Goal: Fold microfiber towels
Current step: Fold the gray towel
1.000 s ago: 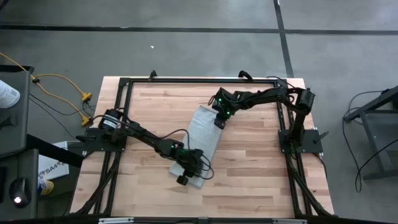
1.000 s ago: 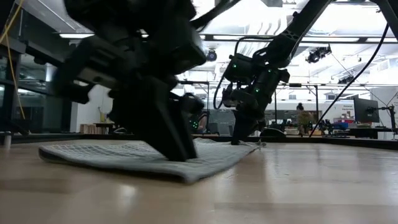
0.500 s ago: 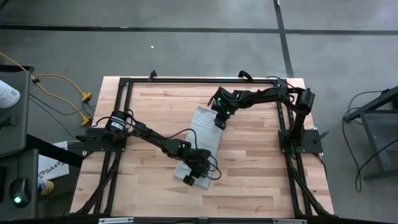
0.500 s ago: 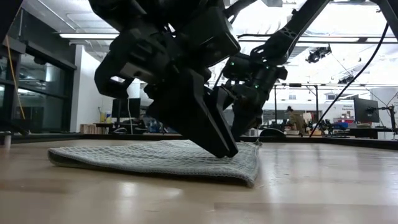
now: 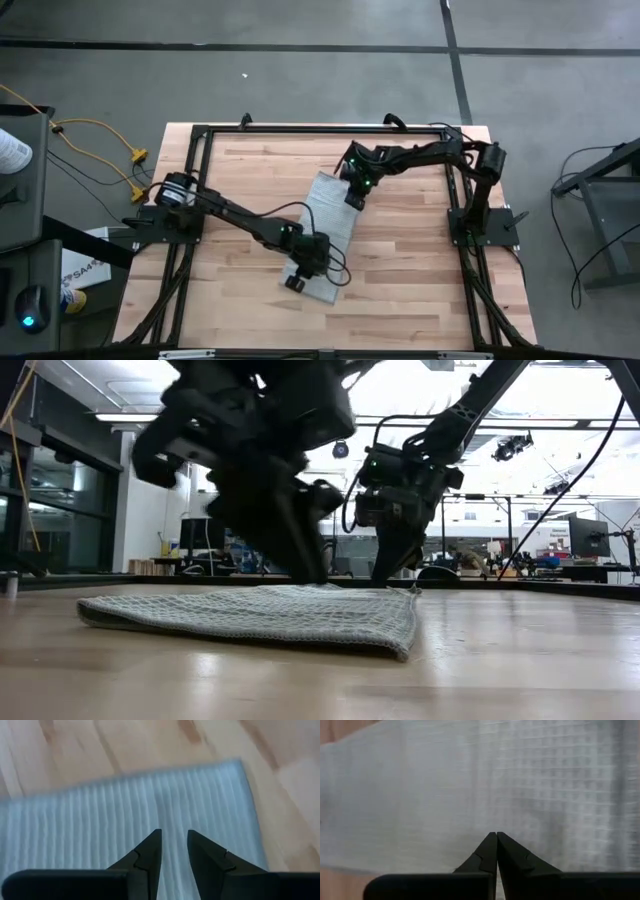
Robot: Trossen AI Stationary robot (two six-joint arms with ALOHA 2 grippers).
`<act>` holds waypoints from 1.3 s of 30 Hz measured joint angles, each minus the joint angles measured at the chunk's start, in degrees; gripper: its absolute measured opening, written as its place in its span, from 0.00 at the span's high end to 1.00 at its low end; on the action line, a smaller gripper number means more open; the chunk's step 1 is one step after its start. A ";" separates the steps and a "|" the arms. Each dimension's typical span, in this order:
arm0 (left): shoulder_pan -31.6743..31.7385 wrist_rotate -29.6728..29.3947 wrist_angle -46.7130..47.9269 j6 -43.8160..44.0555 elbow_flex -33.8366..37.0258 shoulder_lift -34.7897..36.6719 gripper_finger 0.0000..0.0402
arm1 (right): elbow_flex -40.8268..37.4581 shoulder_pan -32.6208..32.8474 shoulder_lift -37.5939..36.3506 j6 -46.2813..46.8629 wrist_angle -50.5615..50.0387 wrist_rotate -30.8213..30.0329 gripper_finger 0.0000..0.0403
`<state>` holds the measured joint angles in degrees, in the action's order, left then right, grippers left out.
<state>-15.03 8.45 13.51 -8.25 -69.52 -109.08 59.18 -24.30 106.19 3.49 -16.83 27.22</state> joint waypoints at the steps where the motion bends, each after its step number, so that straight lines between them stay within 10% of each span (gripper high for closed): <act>1: 0.00 0.05 2.00 0.59 0.00 0.41 0.76 | 0.02 0.36 -0.02 0.40 -0.21 0.66 0.99; 13: -1.63 3.05 12.39 3.96 0.11 1.20 0.76 | 0.04 6.23 -0.11 4.17 -4.94 2.10 0.99; 24: -1.49 5.04 2.70 4.66 5.24 1.37 0.76 | 0.04 7.62 -0.13 3.64 -6.10 -9.14 0.99; 39: -1.49 5.55 -6.91 2.19 5.64 0.28 0.76 | 0.02 4.24 -0.13 0.75 -2.18 -7.87 0.99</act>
<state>-16.51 14.00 6.60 -6.07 -63.88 -108.79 59.20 -20.05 106.06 4.24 -19.01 19.35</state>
